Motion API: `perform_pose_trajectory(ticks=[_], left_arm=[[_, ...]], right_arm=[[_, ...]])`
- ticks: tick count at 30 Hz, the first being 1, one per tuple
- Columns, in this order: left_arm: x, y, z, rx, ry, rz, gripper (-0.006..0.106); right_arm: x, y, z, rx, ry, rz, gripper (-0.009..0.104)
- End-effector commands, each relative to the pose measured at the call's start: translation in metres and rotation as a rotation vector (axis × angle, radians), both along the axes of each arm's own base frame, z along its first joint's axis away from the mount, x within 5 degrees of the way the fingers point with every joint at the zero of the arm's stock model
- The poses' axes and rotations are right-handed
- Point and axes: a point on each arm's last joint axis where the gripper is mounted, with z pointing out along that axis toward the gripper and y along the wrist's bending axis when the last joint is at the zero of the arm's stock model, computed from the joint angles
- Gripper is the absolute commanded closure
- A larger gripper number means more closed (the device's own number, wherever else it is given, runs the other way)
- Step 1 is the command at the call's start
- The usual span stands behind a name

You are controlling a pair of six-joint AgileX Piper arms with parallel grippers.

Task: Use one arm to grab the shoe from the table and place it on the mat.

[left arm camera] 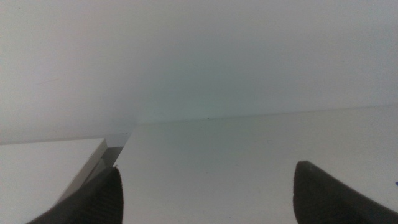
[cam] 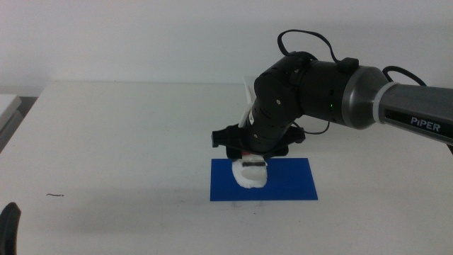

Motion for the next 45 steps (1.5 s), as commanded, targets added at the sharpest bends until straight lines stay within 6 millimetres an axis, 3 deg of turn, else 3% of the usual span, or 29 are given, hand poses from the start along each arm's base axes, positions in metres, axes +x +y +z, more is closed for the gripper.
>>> perform_pose_trajectory(ticks=[1, 4, 16, 25, 45], left_arm=[[0.000, 0.000, 0.001, -0.005, -0.007, -0.002, 0.007], [0.000, 0.000, 0.001, -0.005, -0.007, -0.002, 0.007], [0.000, 0.000, 0.001, -0.005, -0.007, -0.002, 0.007], [0.000, 0.000, 0.001, -0.005, -0.007, -0.002, 0.007], [0.000, 0.000, 0.001, -0.005, -0.007, -0.002, 0.007]], right_arm=[[0.002, 0.003, 0.003, 0.030, -0.037, 0.005, 0.093], [0.003, 0.001, 0.003, 0.072, -0.021, -0.152, 0.093], [0.001, -0.018, 0.001, 0.314, 0.024, -1.301, 0.093], [0.014, -0.003, 0.004, 0.228, 0.071, -1.425, 0.093], [0.024, 0.012, -0.033, 0.198, 0.155, -1.451, 0.093]])
